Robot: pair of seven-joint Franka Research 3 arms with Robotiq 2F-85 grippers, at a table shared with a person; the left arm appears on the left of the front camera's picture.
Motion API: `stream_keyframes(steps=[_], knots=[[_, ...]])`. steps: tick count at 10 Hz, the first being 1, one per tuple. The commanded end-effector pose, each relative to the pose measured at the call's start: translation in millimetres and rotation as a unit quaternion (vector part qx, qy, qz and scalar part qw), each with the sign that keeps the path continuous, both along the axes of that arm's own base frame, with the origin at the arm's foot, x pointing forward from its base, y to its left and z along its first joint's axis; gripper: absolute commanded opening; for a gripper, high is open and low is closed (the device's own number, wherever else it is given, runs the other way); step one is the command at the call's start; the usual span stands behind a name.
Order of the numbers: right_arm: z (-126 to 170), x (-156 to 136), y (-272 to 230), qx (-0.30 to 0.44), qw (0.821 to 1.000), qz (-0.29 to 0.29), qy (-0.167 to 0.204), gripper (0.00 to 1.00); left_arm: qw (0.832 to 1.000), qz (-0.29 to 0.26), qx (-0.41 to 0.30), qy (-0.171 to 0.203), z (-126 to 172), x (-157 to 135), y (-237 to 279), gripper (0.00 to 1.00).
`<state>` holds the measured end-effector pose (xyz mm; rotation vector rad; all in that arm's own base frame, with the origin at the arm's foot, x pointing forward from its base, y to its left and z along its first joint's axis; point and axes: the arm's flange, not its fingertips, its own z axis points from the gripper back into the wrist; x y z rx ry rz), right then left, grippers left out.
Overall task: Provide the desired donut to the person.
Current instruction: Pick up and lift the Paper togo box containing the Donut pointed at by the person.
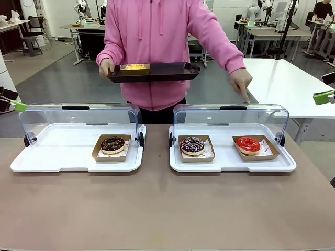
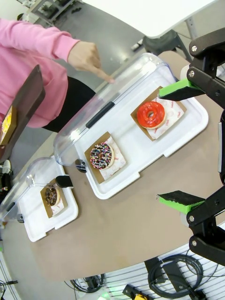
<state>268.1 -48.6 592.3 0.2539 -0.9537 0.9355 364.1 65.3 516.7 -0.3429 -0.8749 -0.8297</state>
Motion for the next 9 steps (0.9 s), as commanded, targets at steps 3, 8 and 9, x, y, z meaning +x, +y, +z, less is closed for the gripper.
stream_keyframes(steps=[3,8,9], knots=[[-1.3,-0.1,0.0,-0.003,1.000,0.004,0.002,1.00,1.000,0.003,-0.005,-0.003,-0.6,1.2,-0.5,1.00],[0.0,0.0,0.0,0.000,1.000,0.000,0.000,1.00,1.000,0.003,-0.005,-0.003,-0.6,1.2,-0.5,1.00],[12.7,9.4,9.6,-0.087,0.995,0.002,0.041,1.00,1.000,0.003,-0.005,-0.003,-0.6,1.2,-0.5,1.00]])
